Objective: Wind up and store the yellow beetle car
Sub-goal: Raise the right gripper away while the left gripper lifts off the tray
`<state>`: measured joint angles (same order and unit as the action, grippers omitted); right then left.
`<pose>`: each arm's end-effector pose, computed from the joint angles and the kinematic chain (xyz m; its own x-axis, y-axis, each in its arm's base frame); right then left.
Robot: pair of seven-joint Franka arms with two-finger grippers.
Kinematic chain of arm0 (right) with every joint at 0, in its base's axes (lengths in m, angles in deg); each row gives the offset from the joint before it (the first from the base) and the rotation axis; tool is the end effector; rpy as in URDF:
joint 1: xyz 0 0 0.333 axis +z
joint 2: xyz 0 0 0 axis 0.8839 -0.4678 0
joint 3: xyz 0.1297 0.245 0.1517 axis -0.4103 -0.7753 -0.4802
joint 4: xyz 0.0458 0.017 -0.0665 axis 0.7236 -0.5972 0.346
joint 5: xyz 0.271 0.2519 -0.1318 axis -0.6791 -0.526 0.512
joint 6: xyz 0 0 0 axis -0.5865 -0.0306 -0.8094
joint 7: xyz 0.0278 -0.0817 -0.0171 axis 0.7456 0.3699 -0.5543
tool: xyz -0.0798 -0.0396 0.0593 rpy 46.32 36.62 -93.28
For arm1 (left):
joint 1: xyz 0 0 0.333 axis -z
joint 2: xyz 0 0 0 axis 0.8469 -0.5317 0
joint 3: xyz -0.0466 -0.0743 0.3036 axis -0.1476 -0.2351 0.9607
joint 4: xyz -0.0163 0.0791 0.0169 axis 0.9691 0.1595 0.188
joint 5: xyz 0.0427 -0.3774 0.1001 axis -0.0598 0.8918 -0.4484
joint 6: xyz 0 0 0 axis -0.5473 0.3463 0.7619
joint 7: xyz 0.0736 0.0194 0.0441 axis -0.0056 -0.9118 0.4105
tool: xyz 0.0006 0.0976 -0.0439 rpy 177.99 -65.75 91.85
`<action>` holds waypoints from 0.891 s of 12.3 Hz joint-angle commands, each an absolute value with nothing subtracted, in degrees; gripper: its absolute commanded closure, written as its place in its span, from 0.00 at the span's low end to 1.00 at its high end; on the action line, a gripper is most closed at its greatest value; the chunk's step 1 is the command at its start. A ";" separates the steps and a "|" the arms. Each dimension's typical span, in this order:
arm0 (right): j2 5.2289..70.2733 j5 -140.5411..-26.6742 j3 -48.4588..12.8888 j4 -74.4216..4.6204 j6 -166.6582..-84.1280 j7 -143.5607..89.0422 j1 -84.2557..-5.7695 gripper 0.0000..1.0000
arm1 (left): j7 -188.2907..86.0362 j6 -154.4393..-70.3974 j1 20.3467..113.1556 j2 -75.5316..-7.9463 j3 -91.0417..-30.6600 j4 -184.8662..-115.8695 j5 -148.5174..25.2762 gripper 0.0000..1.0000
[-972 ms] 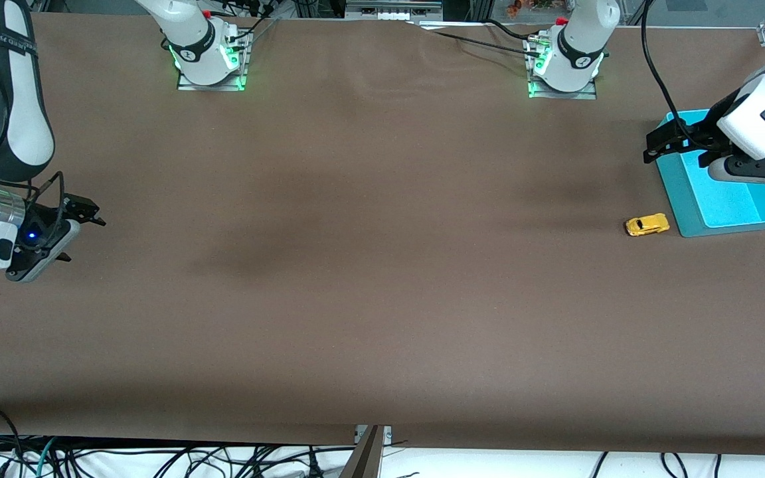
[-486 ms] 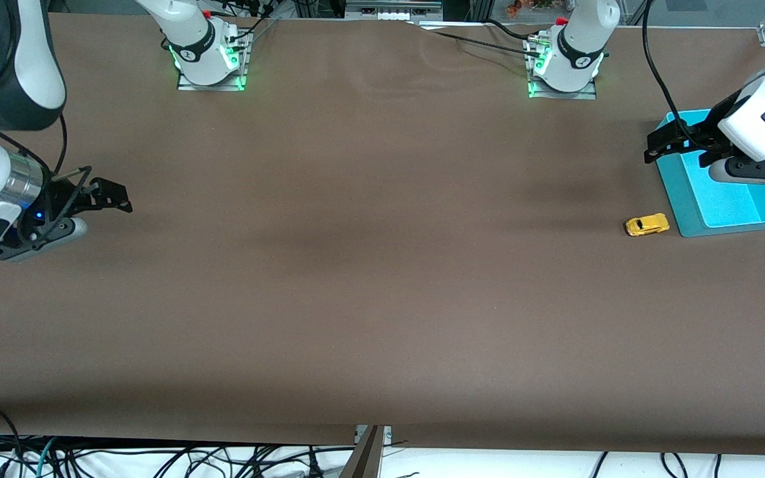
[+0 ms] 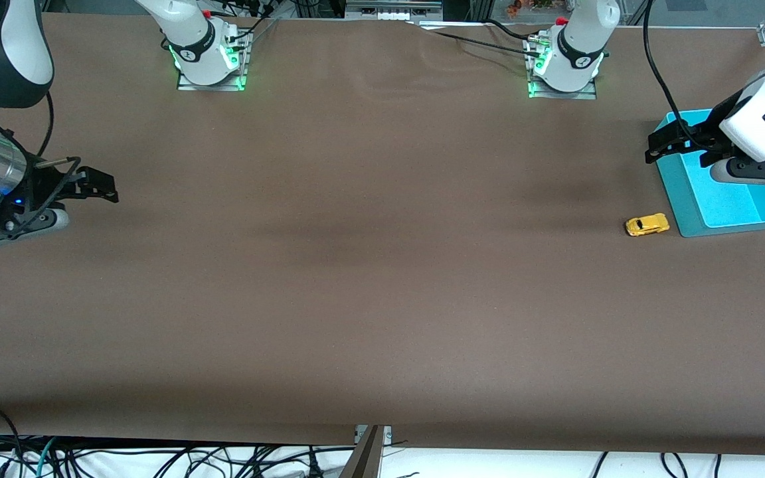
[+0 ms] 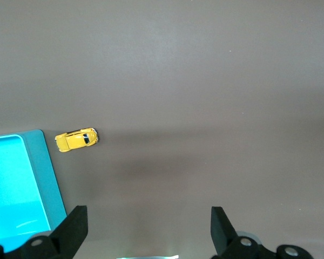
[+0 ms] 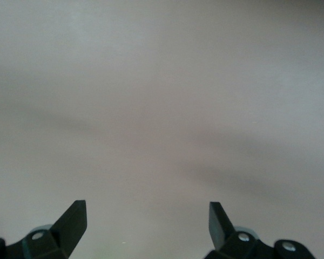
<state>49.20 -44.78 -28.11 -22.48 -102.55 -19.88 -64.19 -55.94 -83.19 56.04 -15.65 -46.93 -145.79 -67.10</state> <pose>0.6149 0.0219 0.5348 0.9592 0.2633 -0.1033 0.2640 -0.9645 -0.0074 0.5431 -0.0305 0.5854 0.9926 -0.0170 -0.1204 -0.0101 -0.9983 0.0573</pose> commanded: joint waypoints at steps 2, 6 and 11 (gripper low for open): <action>47.60 -42.98 -26.93 -19.81 -105.72 -20.96 -65.01 0.00 | -56.96 -82.97 54.54 -15.50 -47.10 -146.36 -68.06 0.00; 49.95 -43.16 -27.19 -19.81 -108.56 -19.46 -65.19 0.00 | -61.77 -89.98 53.83 -15.68 -45.26 -154.17 -68.24 0.00; 53.91 -43.42 -26.58 -21.39 -103.75 -20.33 -65.27 0.00 | -75.39 -108.07 52.25 -16.64 -43.76 -167.78 -72.44 0.00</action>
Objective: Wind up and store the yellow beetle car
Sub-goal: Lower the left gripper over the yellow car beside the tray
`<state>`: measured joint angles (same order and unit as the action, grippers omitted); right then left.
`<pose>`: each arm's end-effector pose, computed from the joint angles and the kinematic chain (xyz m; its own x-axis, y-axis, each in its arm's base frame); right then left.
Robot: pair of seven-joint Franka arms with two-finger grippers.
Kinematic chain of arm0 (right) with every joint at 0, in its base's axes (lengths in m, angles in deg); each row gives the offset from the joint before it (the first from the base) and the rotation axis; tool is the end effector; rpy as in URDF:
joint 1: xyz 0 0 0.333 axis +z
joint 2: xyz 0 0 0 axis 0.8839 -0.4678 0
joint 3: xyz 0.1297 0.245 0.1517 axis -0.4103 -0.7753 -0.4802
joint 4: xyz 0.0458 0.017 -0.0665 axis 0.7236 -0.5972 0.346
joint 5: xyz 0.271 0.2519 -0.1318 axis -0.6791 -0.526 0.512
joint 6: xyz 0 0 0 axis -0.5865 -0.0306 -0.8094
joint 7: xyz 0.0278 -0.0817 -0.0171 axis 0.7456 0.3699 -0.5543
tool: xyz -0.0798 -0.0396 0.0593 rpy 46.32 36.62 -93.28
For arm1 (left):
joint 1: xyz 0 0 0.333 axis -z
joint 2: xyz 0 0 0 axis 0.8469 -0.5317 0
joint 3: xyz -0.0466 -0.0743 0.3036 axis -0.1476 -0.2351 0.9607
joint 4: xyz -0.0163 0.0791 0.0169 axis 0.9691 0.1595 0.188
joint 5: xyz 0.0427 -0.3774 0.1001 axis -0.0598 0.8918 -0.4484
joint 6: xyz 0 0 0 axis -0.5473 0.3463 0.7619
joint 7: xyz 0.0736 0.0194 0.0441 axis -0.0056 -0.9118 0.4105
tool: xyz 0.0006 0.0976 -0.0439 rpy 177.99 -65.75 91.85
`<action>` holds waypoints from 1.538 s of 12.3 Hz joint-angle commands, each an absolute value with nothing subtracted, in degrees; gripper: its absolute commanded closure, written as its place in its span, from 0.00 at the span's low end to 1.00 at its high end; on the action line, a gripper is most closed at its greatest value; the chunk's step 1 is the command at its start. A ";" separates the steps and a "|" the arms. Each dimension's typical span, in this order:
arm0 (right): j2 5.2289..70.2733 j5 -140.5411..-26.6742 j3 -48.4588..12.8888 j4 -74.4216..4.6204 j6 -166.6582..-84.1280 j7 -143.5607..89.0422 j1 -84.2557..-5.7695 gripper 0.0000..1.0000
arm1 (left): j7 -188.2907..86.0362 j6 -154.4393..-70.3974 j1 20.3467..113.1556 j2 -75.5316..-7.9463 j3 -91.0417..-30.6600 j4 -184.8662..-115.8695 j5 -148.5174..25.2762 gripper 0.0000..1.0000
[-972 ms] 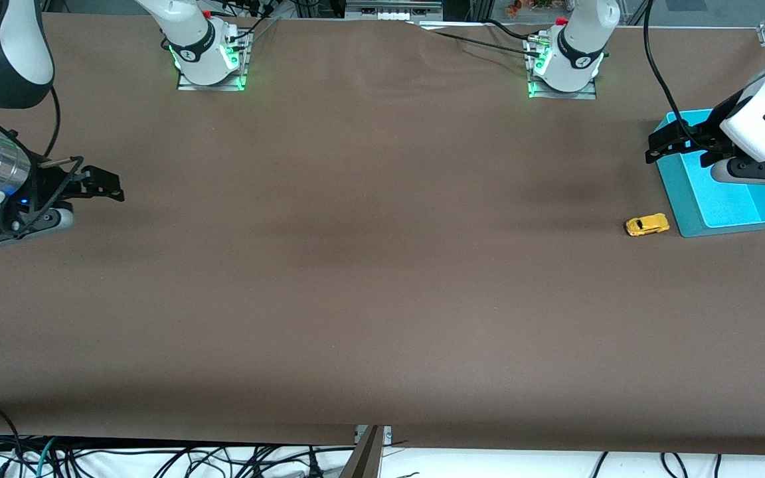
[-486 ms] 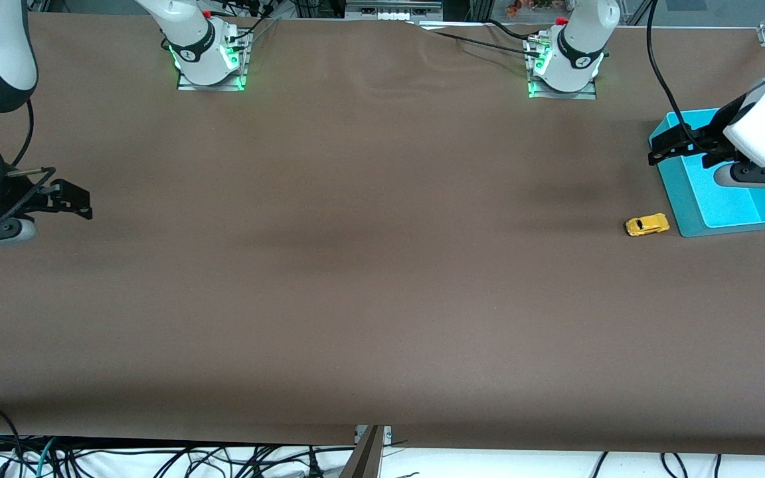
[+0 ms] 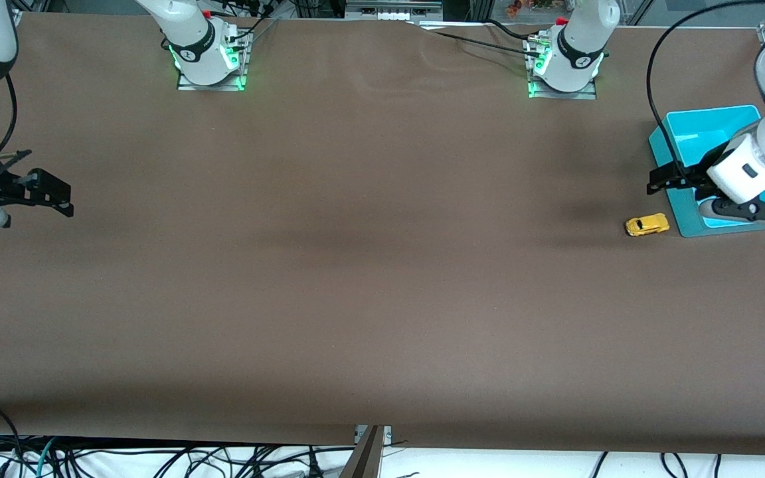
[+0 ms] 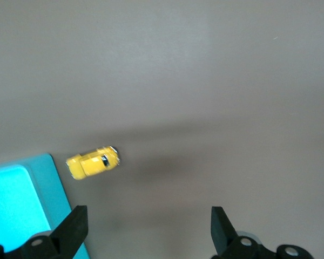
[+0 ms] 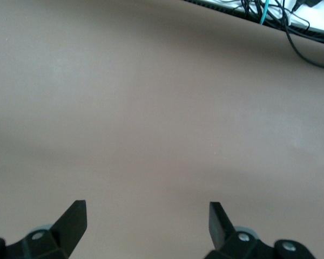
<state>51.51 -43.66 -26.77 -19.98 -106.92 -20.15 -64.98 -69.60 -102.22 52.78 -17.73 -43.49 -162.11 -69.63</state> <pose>0.6175 -0.0011 0.5867 0.9730 0.2261 0.0469 0.2236 -0.9732 0.0531 0.5518 0.0394 0.4574 0.9861 -0.1314 -0.1021 -0.1281 -0.9910 0.0386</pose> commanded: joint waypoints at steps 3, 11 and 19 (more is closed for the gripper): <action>55.40 -43.86 -25.17 -23.75 -103.03 -23.66 -65.27 0.00 | -83.39 -111.44 51.55 -18.31 -42.88 -172.55 -74.04 0.00; 57.26 -43.86 -25.17 -27.64 -102.23 -27.97 -65.19 0.00 | -117.99 -126.72 45.14 -29.46 -42.79 -176.51 -76.41 0.00; 56.03 -43.86 -25.26 -26.41 -100.30 -28.69 -65.89 0.00 | -138.17 -132.36 41.97 -37.29 -42.88 -177.39 -75.80 0.00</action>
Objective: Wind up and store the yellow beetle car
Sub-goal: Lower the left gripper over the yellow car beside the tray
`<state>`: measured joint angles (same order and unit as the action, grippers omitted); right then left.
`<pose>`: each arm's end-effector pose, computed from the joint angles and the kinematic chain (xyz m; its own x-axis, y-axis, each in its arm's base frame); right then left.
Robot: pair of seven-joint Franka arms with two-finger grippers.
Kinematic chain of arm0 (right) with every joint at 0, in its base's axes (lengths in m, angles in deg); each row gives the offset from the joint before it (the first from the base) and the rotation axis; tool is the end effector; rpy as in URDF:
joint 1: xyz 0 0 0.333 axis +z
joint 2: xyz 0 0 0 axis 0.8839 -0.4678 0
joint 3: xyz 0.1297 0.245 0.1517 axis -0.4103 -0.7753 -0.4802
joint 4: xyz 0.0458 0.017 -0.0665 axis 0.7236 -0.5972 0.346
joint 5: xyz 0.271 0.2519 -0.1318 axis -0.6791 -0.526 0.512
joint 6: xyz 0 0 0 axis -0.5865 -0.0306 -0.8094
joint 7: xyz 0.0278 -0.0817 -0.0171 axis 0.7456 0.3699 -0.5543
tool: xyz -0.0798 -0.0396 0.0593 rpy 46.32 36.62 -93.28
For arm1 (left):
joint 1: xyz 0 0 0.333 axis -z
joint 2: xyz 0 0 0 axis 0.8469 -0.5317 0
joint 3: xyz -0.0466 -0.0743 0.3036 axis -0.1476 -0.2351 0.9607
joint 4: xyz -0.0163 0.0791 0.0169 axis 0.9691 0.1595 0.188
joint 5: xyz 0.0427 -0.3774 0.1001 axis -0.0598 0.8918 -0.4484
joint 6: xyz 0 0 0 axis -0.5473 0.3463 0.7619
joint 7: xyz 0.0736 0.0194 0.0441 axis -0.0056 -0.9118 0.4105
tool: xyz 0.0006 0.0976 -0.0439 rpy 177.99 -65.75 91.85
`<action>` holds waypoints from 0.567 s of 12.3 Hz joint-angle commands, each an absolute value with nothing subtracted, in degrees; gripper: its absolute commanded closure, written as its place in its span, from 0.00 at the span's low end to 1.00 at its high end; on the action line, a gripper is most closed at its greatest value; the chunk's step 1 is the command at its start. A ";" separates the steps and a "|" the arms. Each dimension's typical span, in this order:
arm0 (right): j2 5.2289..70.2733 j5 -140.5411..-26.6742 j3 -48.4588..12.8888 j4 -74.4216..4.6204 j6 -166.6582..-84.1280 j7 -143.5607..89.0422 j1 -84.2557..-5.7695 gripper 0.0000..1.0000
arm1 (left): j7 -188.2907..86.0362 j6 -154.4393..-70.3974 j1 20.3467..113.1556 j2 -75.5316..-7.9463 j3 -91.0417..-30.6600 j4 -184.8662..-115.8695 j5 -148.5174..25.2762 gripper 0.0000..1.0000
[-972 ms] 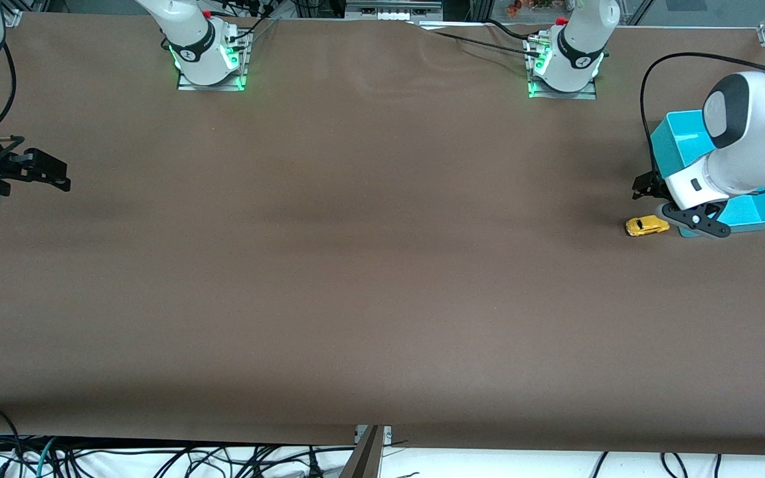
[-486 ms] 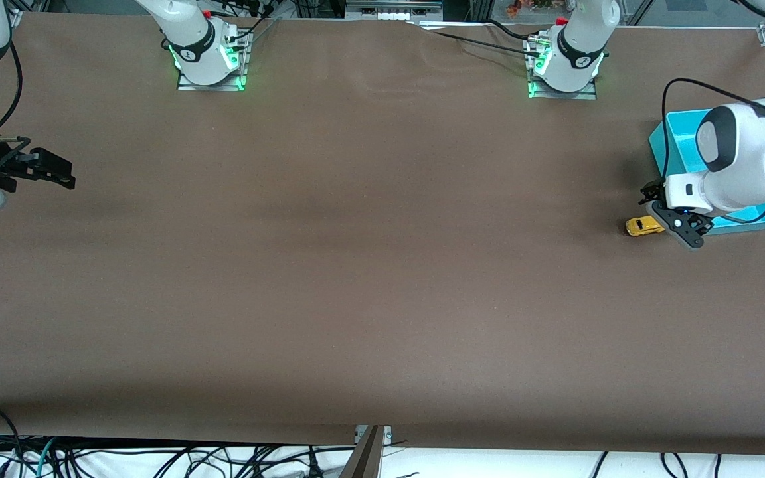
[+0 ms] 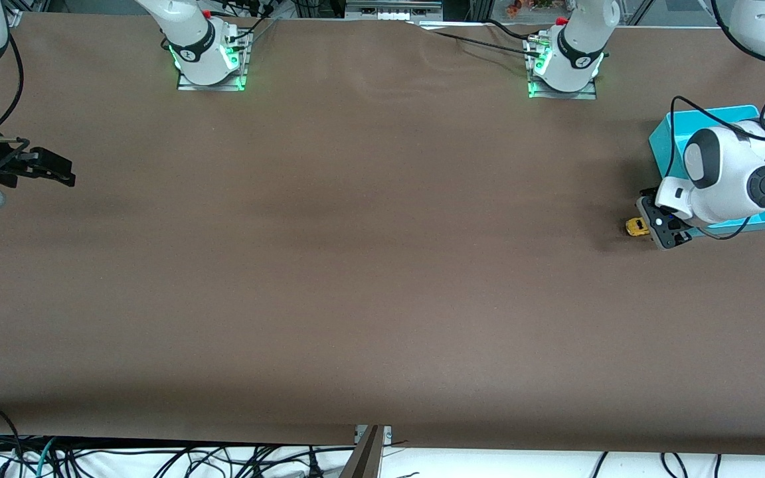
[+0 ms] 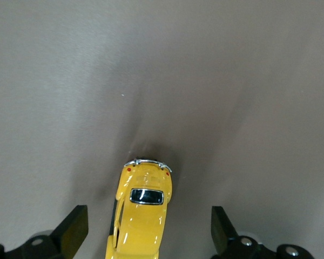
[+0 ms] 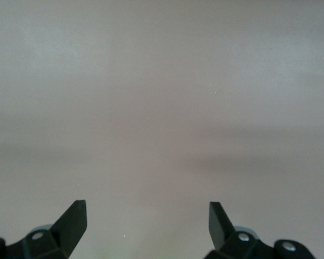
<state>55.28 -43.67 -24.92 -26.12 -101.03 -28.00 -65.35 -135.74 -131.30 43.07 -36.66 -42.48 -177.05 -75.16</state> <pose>0.5837 -0.0222 0.5663 0.9947 0.0487 -0.0906 0.0528 -0.9977 0.0425 0.5154 0.1384 0.2022 0.3859 -0.9189 -0.0824 -0.9013 -0.3945 0.1787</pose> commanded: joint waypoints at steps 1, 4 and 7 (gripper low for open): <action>56.03 -43.77 -25.26 -26.41 -100.30 -28.51 -65.89 0.00 | -138.26 -133.84 41.97 -38.08 -42.88 -177.48 -75.89 0.00; 56.03 -43.77 -25.26 -26.41 -100.30 -28.69 -65.89 0.00 | -138.44 -135.00 41.79 -39.14 -42.88 -177.83 -75.80 0.02; 56.03 -43.77 -25.26 -26.41 -100.30 -28.60 -65.71 0.00 | -142.03 -134.91 41.79 -38.62 -42.88 -177.83 -75.80 0.55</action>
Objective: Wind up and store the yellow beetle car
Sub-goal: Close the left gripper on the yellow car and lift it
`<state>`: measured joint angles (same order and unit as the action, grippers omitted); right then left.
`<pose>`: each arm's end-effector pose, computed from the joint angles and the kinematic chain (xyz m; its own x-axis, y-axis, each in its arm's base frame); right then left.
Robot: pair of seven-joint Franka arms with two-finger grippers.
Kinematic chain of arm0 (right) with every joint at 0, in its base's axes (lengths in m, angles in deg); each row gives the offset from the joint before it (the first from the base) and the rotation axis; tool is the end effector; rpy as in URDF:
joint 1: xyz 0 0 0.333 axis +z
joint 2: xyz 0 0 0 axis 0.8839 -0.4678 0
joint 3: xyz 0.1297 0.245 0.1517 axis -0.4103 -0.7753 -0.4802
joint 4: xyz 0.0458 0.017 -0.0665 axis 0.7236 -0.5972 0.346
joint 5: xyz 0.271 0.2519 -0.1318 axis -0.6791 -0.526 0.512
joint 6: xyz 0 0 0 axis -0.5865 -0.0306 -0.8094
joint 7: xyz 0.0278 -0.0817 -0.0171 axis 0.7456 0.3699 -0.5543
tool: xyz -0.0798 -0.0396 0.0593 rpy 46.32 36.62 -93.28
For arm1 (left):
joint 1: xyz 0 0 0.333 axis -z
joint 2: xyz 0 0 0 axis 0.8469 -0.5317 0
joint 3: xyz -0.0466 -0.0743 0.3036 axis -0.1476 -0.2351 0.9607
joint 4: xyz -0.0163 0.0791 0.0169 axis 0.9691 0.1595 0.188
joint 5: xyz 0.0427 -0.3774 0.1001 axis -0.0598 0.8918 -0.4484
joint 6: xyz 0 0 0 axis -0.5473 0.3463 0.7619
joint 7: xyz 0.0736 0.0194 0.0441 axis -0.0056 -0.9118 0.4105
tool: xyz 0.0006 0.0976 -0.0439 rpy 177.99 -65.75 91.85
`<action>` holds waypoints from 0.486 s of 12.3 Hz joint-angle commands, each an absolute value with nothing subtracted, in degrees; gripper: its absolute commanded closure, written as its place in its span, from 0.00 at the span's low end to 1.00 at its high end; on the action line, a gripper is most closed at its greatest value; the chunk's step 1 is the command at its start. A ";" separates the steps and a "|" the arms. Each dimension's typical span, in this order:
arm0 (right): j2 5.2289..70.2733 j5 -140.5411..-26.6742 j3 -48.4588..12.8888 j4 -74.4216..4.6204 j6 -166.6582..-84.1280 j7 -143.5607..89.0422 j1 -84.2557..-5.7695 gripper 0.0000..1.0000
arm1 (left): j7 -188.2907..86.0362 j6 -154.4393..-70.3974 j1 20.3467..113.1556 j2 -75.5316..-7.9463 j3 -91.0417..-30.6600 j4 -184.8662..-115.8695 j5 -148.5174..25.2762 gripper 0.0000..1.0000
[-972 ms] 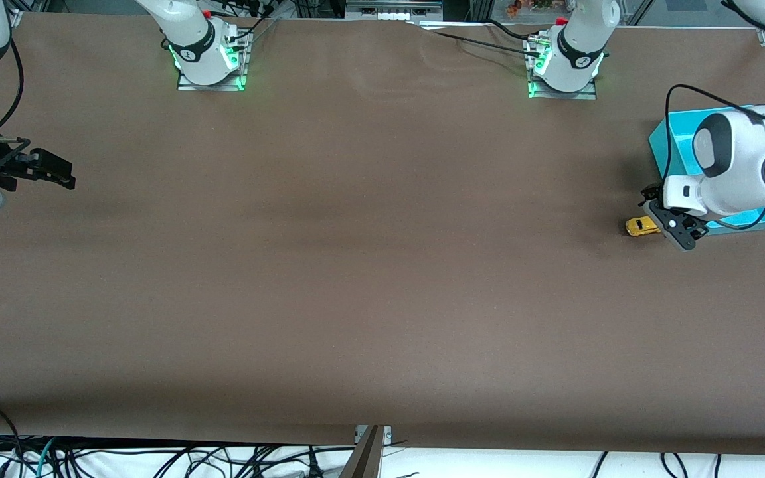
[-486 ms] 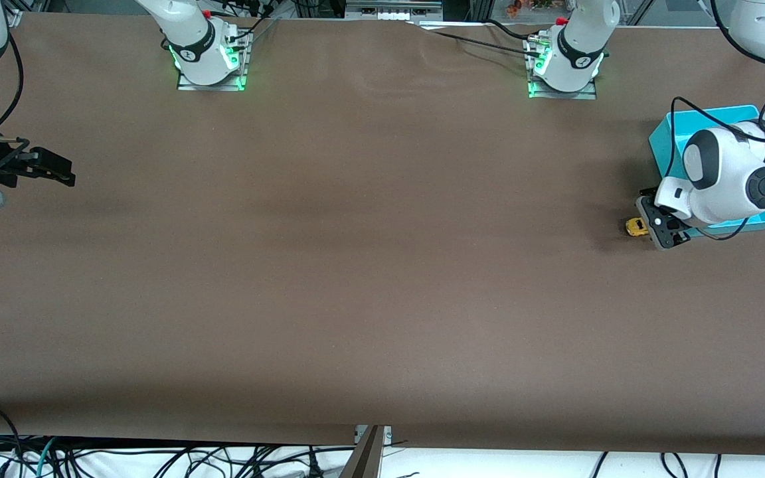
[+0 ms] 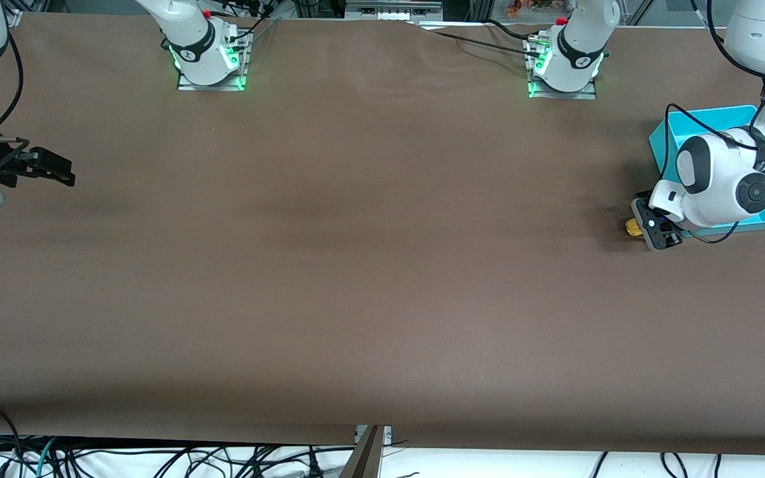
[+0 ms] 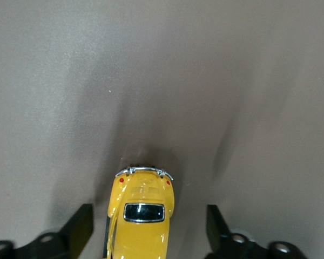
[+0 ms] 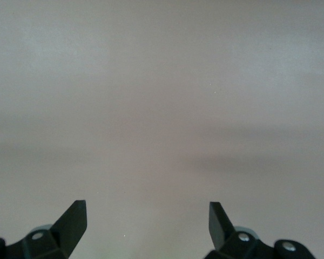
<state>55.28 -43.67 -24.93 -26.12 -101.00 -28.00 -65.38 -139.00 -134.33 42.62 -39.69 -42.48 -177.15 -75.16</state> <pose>0.5837 -0.0224 0.5663 0.9947 0.0484 -0.0911 0.0524 -0.9977 0.0424 0.5127 0.1414 0.1769 0.3392 -0.9382 -0.0688 -0.9197 -0.3461 0.1853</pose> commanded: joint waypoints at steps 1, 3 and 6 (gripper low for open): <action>56.03 -43.77 -25.26 -26.41 -100.30 -28.60 -65.80 0.00 | -144.04 -134.74 41.88 -38.10 -42.88 -177.75 -75.80 0.79; 56.03 -43.77 -25.26 -26.41 -100.30 -28.60 -65.80 0.00 | -145.91 -134.30 41.97 -36.78 -42.88 -177.75 -75.89 1.00; 56.03 -43.77 -25.26 -26.41 -100.30 -28.60 -65.71 0.00 | -146.00 -131.59 42.84 -32.31 -43.31 -177.22 -75.71 1.00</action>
